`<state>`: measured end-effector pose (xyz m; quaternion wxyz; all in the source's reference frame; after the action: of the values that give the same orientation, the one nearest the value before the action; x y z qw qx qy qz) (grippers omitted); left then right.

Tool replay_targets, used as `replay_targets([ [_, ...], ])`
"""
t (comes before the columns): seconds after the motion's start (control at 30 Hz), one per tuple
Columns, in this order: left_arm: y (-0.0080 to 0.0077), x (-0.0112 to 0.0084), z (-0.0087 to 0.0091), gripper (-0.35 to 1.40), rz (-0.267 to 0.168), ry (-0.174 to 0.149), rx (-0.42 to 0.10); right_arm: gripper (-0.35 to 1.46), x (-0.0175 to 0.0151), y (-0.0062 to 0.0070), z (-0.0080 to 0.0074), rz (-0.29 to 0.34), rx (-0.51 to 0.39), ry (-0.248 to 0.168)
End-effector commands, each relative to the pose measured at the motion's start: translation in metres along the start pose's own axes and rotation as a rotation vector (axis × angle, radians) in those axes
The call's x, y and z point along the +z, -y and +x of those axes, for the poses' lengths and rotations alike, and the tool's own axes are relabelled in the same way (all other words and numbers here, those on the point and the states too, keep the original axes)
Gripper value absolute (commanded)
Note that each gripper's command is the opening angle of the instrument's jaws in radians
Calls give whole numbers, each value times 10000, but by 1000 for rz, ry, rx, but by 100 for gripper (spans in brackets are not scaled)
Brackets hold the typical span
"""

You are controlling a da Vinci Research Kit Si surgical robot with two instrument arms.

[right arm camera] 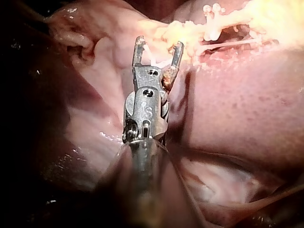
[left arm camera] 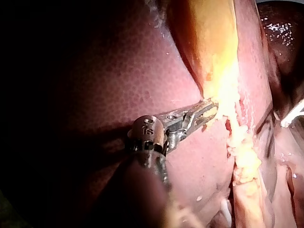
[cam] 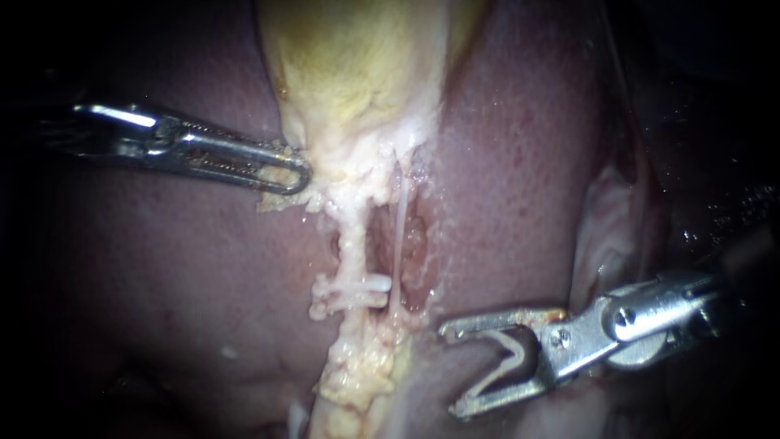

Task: Clipping third clip left tube

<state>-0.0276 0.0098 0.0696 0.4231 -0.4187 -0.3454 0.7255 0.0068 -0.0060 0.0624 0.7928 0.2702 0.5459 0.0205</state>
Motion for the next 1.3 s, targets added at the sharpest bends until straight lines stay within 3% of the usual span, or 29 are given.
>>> replay_targets([
  [0.03, 0, 0, 0, -35, -1, 0, 0, 50, 0, 0, 0, 0, 0, 0],
  [0.23, -1, -8, 3, -35, -6, 3, -1, 50, 0, 0, 0, 0, 0, 0],
  [0.57, -22, -61, 33, -35, -72, -23, -21, 50, 0, 0, -1, 0, 6, 0],
  [0.83, -37, -96, 56, -35, -89, -55, -38, 50, 0, -1, 0, 1, 6, 0],
  [1.2, -42, -102, 58, -35, -91, -60, -41, 50, 1, -1, 1, 0, 18, -1],
  [1.3, -42, -102, 57, -35, -91, -61, -41, 50, 5, -7, 5, -3, 27, -2],
])
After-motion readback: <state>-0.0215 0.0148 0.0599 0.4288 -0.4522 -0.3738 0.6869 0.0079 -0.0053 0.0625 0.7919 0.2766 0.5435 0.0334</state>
